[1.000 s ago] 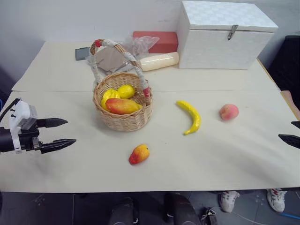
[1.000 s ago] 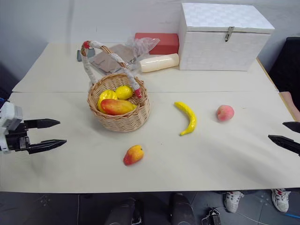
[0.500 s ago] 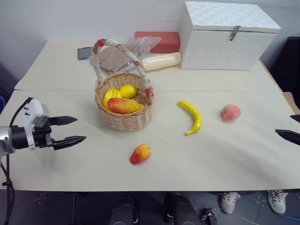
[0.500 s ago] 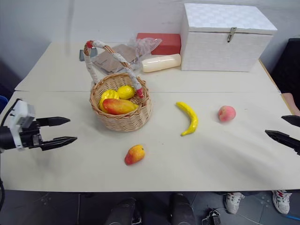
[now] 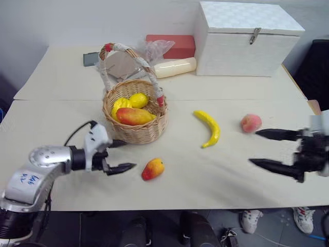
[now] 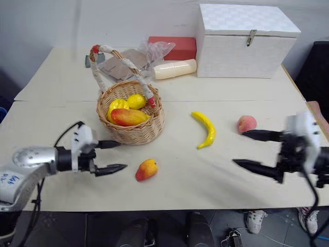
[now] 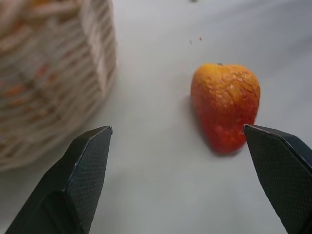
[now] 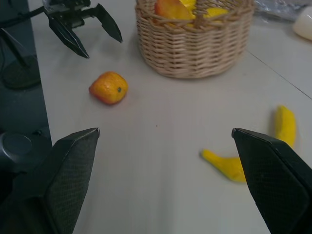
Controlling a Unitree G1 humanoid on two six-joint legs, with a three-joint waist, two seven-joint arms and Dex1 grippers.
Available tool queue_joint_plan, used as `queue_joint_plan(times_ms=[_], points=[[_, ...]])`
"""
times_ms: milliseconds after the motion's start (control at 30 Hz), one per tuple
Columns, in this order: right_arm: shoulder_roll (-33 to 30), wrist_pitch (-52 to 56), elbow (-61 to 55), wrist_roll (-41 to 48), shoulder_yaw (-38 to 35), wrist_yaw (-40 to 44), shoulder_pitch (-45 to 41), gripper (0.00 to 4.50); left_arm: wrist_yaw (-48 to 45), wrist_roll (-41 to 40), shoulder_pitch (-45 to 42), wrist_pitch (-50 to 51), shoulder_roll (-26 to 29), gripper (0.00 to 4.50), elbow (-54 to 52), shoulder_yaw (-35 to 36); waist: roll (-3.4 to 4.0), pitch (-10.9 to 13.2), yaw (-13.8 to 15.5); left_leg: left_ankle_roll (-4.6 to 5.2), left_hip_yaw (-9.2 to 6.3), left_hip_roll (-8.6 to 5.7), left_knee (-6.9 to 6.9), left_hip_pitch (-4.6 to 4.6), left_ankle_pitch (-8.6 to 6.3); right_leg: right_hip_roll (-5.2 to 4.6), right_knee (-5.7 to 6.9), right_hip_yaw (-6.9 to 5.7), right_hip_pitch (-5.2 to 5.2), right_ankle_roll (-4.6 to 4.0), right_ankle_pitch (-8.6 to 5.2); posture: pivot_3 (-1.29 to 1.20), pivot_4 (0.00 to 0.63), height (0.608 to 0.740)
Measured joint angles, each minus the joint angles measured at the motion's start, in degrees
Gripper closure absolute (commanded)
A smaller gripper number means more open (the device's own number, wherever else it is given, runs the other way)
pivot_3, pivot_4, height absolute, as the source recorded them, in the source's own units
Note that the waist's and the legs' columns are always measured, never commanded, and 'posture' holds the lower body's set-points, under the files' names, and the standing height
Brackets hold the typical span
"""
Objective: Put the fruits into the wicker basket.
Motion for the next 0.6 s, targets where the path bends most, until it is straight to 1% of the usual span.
queue_joint_plan(times_ms=[67,133,233,300,400,500,600], points=[[0.22,0.3,-0.9,0.93,1.9,-1.03,-1.84,0.03,0.79,-0.15,0.94,1.25,0.04,0.0,-2.36,-0.3,0.0,0.0,0.39,0.04,-0.03,-0.05,0.01,-0.02,-0.01,-0.04,-0.03,0.01,0.02,0.0,0.0,0.0,0.15,0.74],[0.87,0.16,-1.8,1.75,4.05,-1.76,-4.1,0.03,2.18,0.51,1.08,1.66,-0.48,0.0,-5.2,-2.79,0.0,0.0,0.7,0.07,-0.02,-0.09,0.01,-0.01,-0.02,-0.07,-0.06,0.03,0.04,0.01,0.01,0.0,0.15,0.74],[2.61,0.13,-3.17,2.08,7.33,-4.34,-6.07,0.03,6.3,2.74,1.08,2.24,-3.6,0.0,-5.58,-6.16,-0.01,0.0,1.07,0.08,-0.03,-0.07,0.03,-0.02,-0.01,-0.05,-0.04,0.04,0.03,0.01,0.01,0.0,0.15,0.74],[3.24,0.25,-3.24,2.38,8.03,-5.59,-6.22,0.03,8.57,3.75,1.07,2.56,-5.26,0.0,-5.56,-6.94,-0.01,0.0,1.25,0.09,-0.03,-0.07,0.03,-0.02,-0.01,-0.05,-0.03,0.03,0.03,0.01,0.01,0.0,0.15,0.74],[3.3,0.3,-3.59,2.59,8.32,-6.74,-6.12,0.03,9.91,4.64,1.07,2.56,-6.06,0.0,-5.56,-8.8,-0.01,0.0,1.26,0.11,-0.02,-0.09,0.04,-0.02,0.0,-0.04,-0.03,-0.02,0.04,0.01,0.01,0.0,0.15,0.74],[3.3,0.37,-4.28,3.09,8.4,-7.58,-5.89,0.03,10.05,4.95,1.04,2.31,-6.88,0.0,-5.4,-9.92,-0.01,0.0,1.25,0.12,-0.02,-0.08,0.04,-0.02,0.01,-0.03,-0.02,-0.06,0.04,0.02,0.01,0.0,0.15,0.74],[3.29,1.3,-5.17,4.51,8.4,-7.9,-5.93,0.03,8.29,4.3,1.06,1.9,-7.23,0.0,-5.29,-10.53,-0.01,0.0,1.24,0.12,-0.02,-0.08,0.04,-0.02,0.01,-0.03,-0.02,-0.09,0.04,0.01,0.01,0.0,0.15,0.74]])
